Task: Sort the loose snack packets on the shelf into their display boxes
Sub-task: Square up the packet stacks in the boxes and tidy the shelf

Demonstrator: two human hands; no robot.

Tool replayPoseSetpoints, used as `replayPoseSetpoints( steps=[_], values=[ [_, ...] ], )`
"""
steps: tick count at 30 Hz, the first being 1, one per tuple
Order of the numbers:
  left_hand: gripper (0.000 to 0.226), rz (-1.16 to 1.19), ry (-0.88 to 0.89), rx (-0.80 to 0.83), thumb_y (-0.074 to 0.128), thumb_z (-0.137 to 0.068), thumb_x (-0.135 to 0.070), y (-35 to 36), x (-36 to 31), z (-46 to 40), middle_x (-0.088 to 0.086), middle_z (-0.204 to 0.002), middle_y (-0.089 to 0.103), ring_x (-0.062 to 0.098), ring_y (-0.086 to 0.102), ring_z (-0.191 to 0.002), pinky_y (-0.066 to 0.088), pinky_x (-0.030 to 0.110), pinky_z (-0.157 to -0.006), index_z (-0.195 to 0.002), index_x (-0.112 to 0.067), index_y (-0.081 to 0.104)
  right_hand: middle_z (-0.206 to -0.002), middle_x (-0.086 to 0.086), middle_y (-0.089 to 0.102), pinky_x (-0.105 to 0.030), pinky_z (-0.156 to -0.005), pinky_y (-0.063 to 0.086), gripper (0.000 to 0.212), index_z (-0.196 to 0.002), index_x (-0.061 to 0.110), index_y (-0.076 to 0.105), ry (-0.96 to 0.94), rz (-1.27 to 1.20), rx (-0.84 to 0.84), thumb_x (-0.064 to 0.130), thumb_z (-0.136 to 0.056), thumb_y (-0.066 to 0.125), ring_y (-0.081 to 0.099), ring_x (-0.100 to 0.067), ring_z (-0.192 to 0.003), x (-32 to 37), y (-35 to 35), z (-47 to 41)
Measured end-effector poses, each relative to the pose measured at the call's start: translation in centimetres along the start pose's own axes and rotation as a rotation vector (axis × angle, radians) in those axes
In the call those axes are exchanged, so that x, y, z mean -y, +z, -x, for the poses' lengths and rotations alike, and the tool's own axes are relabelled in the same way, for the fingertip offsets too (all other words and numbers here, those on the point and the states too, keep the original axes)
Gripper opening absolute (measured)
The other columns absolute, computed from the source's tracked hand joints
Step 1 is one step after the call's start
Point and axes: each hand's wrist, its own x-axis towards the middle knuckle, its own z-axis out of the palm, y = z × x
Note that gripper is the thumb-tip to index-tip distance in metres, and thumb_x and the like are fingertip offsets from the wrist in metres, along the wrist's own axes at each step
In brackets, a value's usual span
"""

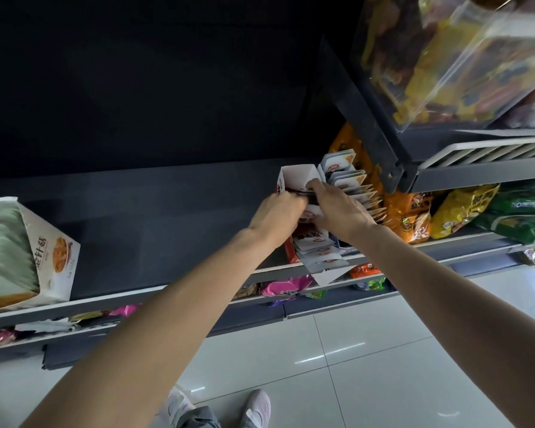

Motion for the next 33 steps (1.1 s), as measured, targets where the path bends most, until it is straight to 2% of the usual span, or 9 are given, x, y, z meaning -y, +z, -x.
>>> replayPoseSetpoints(
  steps=[3, 7, 9, 11, 15, 21, 24, 28, 33],
  values=[
    [0.015, 0.215, -0.093, -0.131, 0.050, -0.090, -0.003, 0.1, 1.0, 0.0, 0.015, -0.101, 0.064, 0.030, 0.063, -0.090, 0.051, 0.037, -0.072, -0.100, -0.006, 0.061, -0.128, -0.013, 0.052, -0.043, -0.094, 0.048, 0.049, -0.129, 0.012, 0.042, -0.020, -0.041, -0.019, 0.011, -0.084, 0.063, 0.052, -0.030, -0.117, 0.1, -0.2, -0.9],
    [0.018, 0.177, -0.031, -0.369, 0.062, -0.087, -0.017, 0.7, 1.1, 1.3, 0.006, -0.099, 0.052, 0.016, 0.052, -0.084, 0.051, 0.033, -0.075, -0.098, -0.008, 0.052, -0.135, -0.011, 0.045, -0.037, -0.103, 0.040, 0.053, -0.135, 0.012, 0.045, -0.080, 0.075, -0.054, 0.012, -0.085, 0.064, 0.040, -0.027, -0.127, -0.1, -0.3, -1.7],
    [0.032, 0.257, 0.056, -0.169, 0.059, -0.087, -0.039, 0.5, 1.1, 2.4, 0.002, -0.102, 0.053, 0.011, 0.051, -0.084, 0.051, 0.032, -0.079, -0.101, -0.011, 0.055, -0.132, -0.010, 0.048, -0.038, -0.102, 0.042, 0.055, -0.134, 0.014, 0.046, -0.077, 0.059, -0.004, 0.012, -0.084, 0.066, 0.045, -0.026, -0.123, -0.2, -0.4, -1.7],
    [0.062, 0.255, 0.086, 0.117, 0.057, -0.079, -0.059, 0.4, 1.0, 3.3, 0.002, -0.126, 0.053, 0.016, 0.054, -0.108, 0.046, 0.033, -0.094, -0.123, -0.015, 0.052, -0.132, -0.010, 0.048, -0.038, -0.102, 0.042, 0.058, -0.136, 0.015, 0.044, -0.059, 0.053, 0.031, 0.011, -0.083, 0.067, 0.046, -0.026, -0.123, -0.2, -0.5, -1.4],
    [0.098, 0.037, 0.167, 0.341, 0.064, -0.065, -0.069, 1.1, 0.0, 3.3, 0.001, -0.143, 0.044, 0.020, 0.044, -0.128, 0.039, 0.037, -0.104, -0.142, -0.016, 0.033, -0.138, -0.009, 0.043, -0.038, -0.106, 0.040, 0.059, -0.140, 0.016, 0.040, -0.028, 0.038, 0.044, 0.009, -0.086, 0.063, 0.043, -0.026, -0.128, 0.3, -0.4, -0.7],
    [0.027, -0.058, 0.164, 0.242, 0.043, -0.098, -0.020, 2.7, -1.1, 2.0, 0.010, -0.095, 0.063, 0.025, 0.064, -0.083, 0.054, 0.037, -0.081, -0.114, -0.004, 0.057, -0.142, -0.009, 0.044, -0.039, -0.107, 0.039, 0.063, -0.142, 0.017, 0.038, 0.001, 0.004, 0.067, -0.002, -0.085, 0.059, 0.046, -0.027, -0.128, 0.2, -0.1, -0.8],
    [0.024, -0.011, 0.091, 0.150, 0.041, -0.098, -0.009, 2.3, -0.8, 1.0, 0.014, -0.098, 0.067, 0.026, 0.067, -0.086, 0.055, 0.035, -0.079, -0.110, -0.005, 0.061, -0.132, -0.011, 0.055, -0.038, -0.103, 0.044, 0.062, -0.135, 0.019, 0.049, -0.010, -0.021, 0.028, -0.012, -0.082, 0.056, 0.054, -0.029, -0.120, 0.0, -0.2, -1.1],
    [0.026, 0.183, -0.004, 0.121, 0.045, -0.096, -0.012, 1.1, 0.0, 0.4, 0.015, -0.118, 0.057, 0.028, 0.061, -0.102, 0.050, 0.042, -0.089, -0.108, 0.000, 0.063, -0.103, -0.017, 0.066, -0.035, -0.081, 0.048, 0.027, -0.101, 0.011, 0.067, -0.034, 0.014, -0.029, -0.005, -0.086, 0.052, 0.061, -0.034, -0.100, 0.3, -1.8, -1.7],
    [0.031, 0.250, -0.063, 0.177, 0.044, -0.097, -0.018, 0.3, 0.6, 0.8, 0.015, -0.116, 0.060, 0.027, 0.061, -0.102, 0.050, 0.041, -0.089, -0.110, 0.004, 0.062, -0.102, -0.019, 0.065, -0.040, -0.082, 0.052, 0.029, -0.104, 0.011, 0.066, 0.010, -0.033, -0.006, -0.005, -0.087, 0.049, 0.062, -0.036, -0.101, 0.5, -2.1, -1.9]
  ],
)
